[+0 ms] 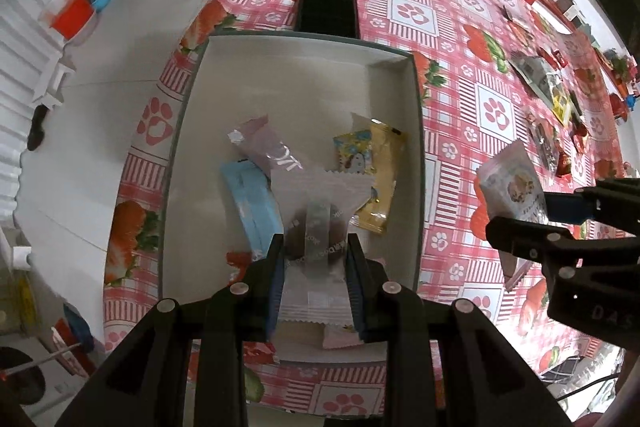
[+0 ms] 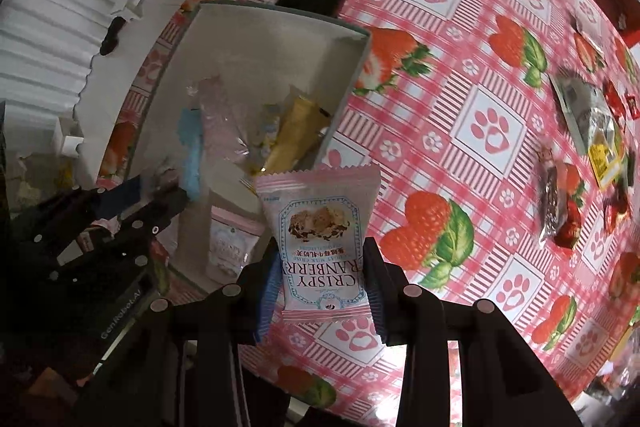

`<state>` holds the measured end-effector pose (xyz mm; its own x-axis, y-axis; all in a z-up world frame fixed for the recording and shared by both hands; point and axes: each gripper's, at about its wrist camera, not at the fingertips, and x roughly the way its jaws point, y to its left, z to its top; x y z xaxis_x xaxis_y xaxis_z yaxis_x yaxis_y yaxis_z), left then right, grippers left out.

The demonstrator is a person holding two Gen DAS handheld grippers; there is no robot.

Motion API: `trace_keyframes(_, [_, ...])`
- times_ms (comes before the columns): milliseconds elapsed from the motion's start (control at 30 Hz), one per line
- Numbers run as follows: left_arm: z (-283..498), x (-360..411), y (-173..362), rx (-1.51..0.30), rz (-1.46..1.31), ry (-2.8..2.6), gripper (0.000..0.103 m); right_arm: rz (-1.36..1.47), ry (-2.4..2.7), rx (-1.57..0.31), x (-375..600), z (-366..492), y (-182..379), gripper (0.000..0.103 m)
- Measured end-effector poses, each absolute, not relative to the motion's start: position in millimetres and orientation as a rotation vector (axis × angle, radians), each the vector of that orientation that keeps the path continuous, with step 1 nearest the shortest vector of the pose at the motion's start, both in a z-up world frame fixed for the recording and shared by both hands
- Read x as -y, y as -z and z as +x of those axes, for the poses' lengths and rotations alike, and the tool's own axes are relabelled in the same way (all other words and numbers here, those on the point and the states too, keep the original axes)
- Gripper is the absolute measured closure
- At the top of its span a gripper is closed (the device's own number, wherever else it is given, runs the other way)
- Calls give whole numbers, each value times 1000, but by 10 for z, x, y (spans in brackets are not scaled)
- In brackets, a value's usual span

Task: Organize snacks
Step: 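Carry both packets over the white tray and release them inside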

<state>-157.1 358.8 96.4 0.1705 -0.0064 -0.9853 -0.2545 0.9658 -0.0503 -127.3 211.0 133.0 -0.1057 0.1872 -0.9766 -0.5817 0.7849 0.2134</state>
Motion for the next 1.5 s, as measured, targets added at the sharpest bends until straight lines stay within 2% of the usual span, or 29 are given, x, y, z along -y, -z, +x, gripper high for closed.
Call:
trace_keyframes(467, [-1304, -3960, -846, -1404, -242, -230, 72, -310, -678, -1563, -2500, -1084, -1258, 63])
trace_keyframes(1367, [-1194, -3986, -384, -1504, -246, -250, 71, -286, -690, -1660, -3068, -910, -757, 62])
trace_keyframes(1433, [-1191, -3976, -379, -1508, -245, -254, 66, -288, -691, -1664, -3093, -921, -732, 61])
trace_keyframes(1500, [-1186, -3966, -394, -1500, -244, -259, 45, -283, -694, -1669, -3085, -909, -716, 59])
